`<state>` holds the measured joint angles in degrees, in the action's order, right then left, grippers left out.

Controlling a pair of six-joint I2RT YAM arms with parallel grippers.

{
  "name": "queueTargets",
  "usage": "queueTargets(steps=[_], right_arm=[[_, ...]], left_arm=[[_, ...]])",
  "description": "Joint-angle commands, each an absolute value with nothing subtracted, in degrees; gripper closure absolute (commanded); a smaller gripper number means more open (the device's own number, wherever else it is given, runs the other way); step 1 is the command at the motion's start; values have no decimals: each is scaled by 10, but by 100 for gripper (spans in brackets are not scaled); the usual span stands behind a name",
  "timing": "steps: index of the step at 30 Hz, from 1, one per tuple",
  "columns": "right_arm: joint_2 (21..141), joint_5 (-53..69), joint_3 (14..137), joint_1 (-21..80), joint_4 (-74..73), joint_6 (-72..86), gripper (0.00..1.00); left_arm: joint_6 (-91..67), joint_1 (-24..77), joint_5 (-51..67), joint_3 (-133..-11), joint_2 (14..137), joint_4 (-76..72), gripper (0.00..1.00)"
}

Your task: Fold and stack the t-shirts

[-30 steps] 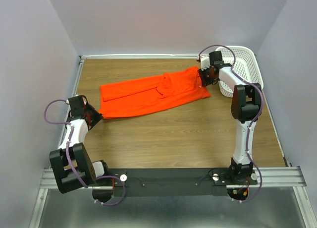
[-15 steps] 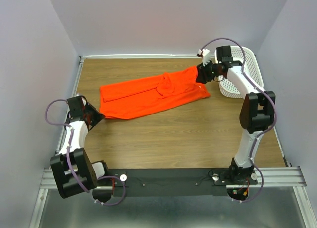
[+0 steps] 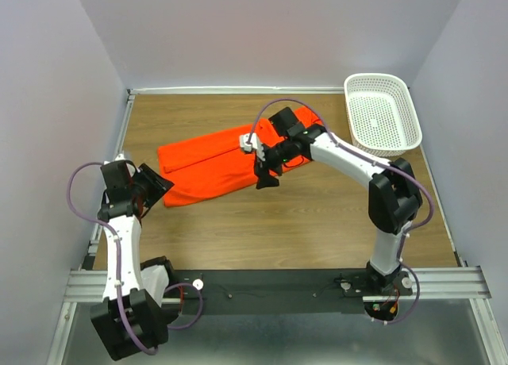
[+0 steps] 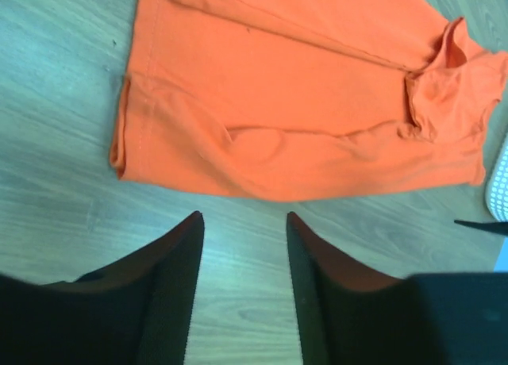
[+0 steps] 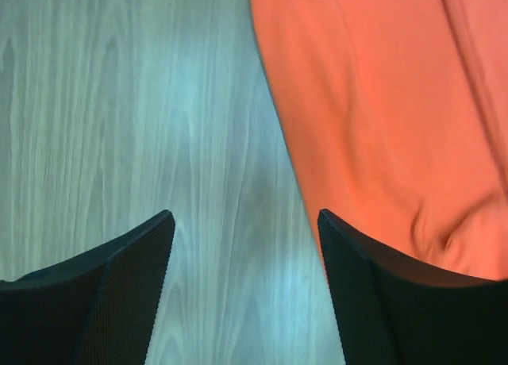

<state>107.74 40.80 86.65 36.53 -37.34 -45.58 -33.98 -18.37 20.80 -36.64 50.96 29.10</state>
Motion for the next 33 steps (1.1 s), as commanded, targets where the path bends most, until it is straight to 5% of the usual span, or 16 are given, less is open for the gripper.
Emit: queueTargets(steps=[1, 2, 9, 10, 20, 33], right_arm=[[1108, 404, 916, 420, -382, -493, 11], [1113, 403, 918, 420, -381, -502, 0], [1158, 301, 882, 570, -239, -538, 0], [1175, 285, 896, 581, -221, -516, 1], [1389, 103, 1134, 644, -180, -401, 38], [1437, 56, 1132, 643, -172, -403, 43]], left_arm=[[-312, -186, 256, -391, 468, 334, 42], [-305, -187, 265, -393, 458, 328, 42], [-250, -188, 123, -485, 404, 267, 31], [-252, -187, 55, -509, 396, 265, 24], [-246, -184, -52, -516, 267, 289, 20], [-238, -178, -19, -531, 270, 285, 20]])
